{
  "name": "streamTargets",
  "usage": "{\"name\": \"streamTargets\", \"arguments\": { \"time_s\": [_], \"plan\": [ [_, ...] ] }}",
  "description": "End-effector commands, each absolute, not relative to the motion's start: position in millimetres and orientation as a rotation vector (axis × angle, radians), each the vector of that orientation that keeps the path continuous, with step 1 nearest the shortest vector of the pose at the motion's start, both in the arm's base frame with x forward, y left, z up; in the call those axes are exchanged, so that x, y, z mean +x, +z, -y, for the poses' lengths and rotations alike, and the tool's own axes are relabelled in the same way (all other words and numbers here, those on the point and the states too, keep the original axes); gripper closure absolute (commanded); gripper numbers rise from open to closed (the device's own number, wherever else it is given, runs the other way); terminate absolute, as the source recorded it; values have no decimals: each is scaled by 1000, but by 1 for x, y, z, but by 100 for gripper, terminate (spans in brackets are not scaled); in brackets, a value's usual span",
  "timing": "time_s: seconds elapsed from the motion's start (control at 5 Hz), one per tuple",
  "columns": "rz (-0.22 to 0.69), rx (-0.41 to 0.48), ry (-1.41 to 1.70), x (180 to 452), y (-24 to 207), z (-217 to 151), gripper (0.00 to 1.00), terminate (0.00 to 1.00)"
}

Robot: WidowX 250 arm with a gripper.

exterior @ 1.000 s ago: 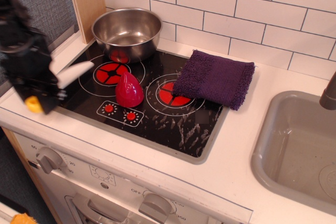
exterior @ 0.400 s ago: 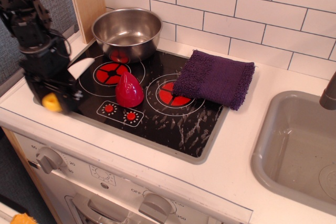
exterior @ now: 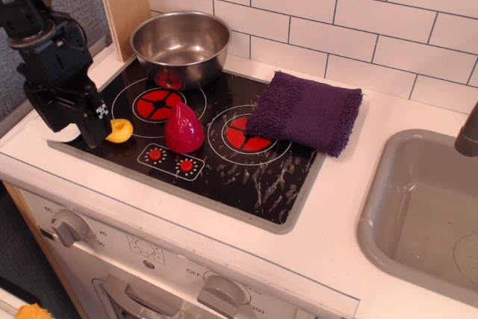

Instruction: Picking up the knife and putting it in front of the burner.

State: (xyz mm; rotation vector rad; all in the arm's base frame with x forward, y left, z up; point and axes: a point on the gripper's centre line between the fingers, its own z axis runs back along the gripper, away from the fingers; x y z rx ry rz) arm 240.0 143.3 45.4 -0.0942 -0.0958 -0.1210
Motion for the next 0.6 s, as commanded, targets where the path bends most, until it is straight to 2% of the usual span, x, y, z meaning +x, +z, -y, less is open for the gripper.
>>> {"name": "streamTargets", "arguments": {
  "time_s": [0.0,0.2,0.4],
  "plan": [
    [96,-38,-107,241,71,-147,0,0],
    [96,-38,-107,241,71,-147,0,0],
    [96,-38,-107,241,71,-147,0,100]
  ]
}}
